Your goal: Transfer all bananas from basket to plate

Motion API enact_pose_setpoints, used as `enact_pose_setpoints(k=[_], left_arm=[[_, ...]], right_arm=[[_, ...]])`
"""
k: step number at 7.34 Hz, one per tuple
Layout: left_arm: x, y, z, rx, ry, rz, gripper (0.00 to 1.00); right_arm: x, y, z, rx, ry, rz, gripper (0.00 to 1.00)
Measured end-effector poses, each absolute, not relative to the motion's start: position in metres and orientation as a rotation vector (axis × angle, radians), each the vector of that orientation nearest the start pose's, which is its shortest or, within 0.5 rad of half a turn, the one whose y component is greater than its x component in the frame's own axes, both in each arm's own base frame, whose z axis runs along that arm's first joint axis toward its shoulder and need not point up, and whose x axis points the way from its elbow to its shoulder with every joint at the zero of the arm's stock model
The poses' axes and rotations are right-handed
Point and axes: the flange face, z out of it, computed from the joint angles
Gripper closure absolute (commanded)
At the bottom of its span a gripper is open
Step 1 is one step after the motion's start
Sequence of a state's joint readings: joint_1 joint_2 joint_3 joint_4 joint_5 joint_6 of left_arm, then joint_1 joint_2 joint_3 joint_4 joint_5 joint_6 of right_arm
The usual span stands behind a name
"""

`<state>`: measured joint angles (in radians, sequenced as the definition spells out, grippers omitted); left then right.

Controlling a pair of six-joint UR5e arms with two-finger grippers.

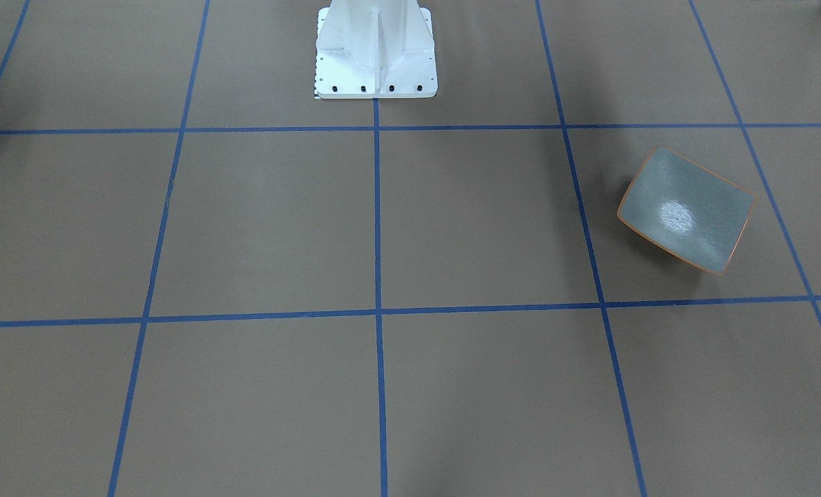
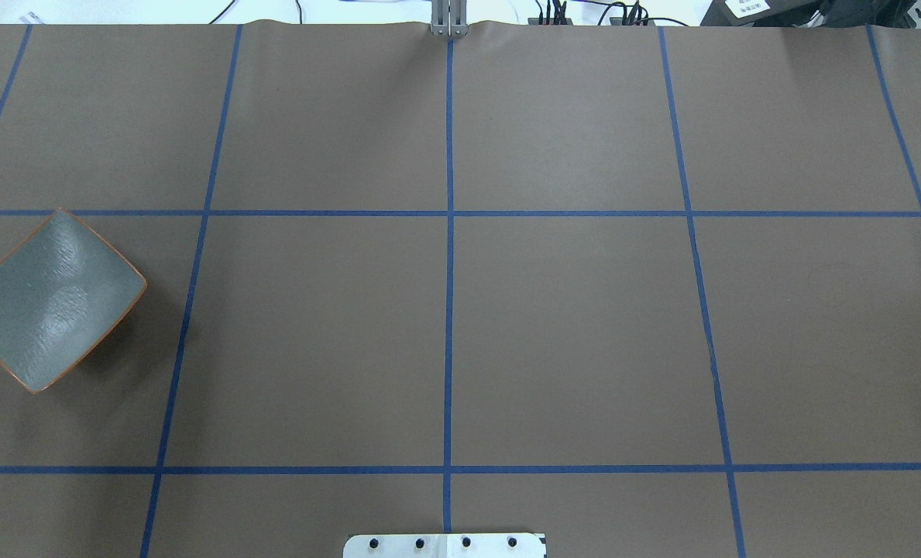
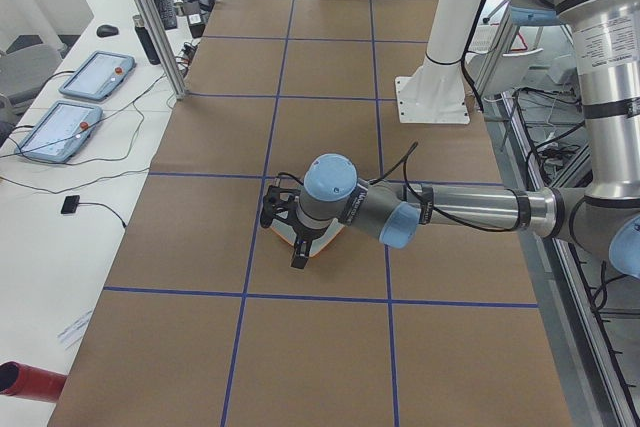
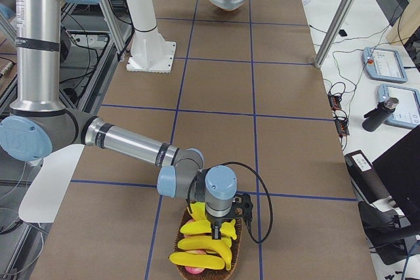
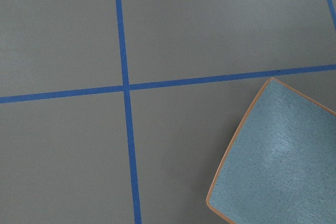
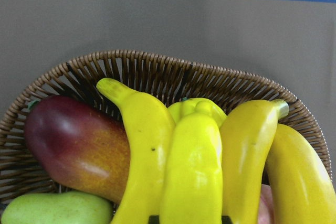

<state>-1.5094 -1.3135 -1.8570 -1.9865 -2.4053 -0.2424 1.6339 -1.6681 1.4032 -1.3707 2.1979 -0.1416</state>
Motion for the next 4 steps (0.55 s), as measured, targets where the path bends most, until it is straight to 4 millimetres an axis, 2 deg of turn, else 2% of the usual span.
enact_pose_setpoints(k=[2, 4], left_arm=[[-0.035, -0.406, 0.579, 0.291, 0.873, 0.018, 0.00], [-0.035, -0.407, 0.579, 0.291, 0.873, 0.017, 0.00]], right_arm=[[0.103, -0.430, 0.766, 0.020, -0.629, -0.079, 1.00], [0.103, -0.441, 0.731, 0.019, -0.629, -0.081, 1.00]])
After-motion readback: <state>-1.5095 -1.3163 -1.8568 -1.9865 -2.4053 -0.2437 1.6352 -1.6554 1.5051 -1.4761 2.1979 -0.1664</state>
